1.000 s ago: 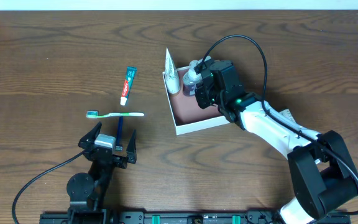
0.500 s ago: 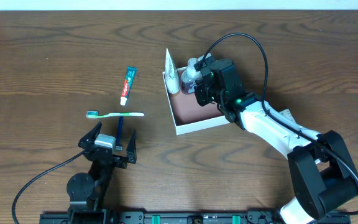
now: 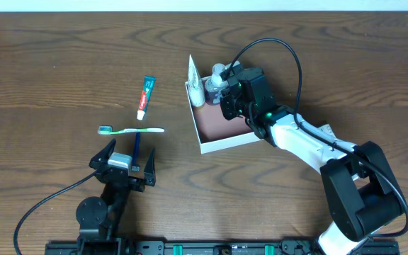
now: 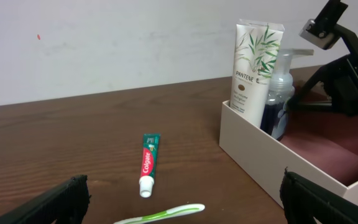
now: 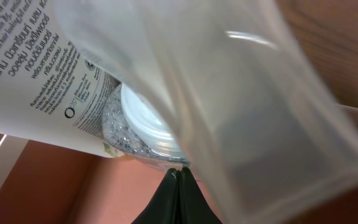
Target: Pack container
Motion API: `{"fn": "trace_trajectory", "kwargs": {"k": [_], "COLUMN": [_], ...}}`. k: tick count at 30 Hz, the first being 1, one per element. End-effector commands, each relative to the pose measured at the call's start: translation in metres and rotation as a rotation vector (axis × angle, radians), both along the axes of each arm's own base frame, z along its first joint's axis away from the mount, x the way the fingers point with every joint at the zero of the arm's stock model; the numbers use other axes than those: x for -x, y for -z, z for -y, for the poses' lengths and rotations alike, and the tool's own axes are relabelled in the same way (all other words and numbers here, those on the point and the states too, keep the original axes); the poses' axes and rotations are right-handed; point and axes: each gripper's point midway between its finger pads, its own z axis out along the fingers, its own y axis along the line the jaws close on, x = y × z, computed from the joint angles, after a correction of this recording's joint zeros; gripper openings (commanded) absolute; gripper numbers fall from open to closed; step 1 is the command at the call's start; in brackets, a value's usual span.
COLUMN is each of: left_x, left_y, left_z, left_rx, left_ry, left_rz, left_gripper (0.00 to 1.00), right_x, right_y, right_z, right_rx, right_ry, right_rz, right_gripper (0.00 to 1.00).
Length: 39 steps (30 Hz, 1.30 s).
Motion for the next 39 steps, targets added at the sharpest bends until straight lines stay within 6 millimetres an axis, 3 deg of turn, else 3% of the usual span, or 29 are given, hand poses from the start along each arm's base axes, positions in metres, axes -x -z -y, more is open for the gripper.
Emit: {"fn": "trace_trajectory", "kwargs": {"k": [1, 5, 9, 16, 24, 39], "left_x": [0.001, 0.001, 0.001, 0.001, 0.001, 0.001], "left_y": [0.017, 0.017, 0.017, 0.017, 0.017, 0.017], "left_z": [0.002, 0.002, 0.002, 0.002, 0.002, 0.002], "left_rx": [0.013, 0.013, 0.013, 0.013, 0.013, 0.013], "left_ry": [0.011, 0.011, 0.011, 0.011, 0.011, 0.011], "left_rz": [-0.055, -0.055, -0.055, -0.055, -0.055, -0.055], "left_gripper": [0.98, 0.98, 0.98, 0.98, 0.98, 0.98], "right_x": [0.003, 0.012, 0.023, 0.046, 0.077, 0.088], "right_y": [0.003, 0.002, -0.015, -0.042, -0.014, -0.001], "right_z": [-0.005, -0.01, -0.009, 0.016, 0.049, 0.08], "right_rx": [-0.012, -0.035, -0.025, 0.054, 0.208, 0.345], "right_ry": [-0.005, -0.044, -0.041, 0.014, 0.064, 0.141], "right_rz": [-0.015, -0.046, -0.048, -0.064, -0.217, -0.268], "right_gripper": [0.01, 0.01, 0.01, 0.03, 0.01, 0.01]}}
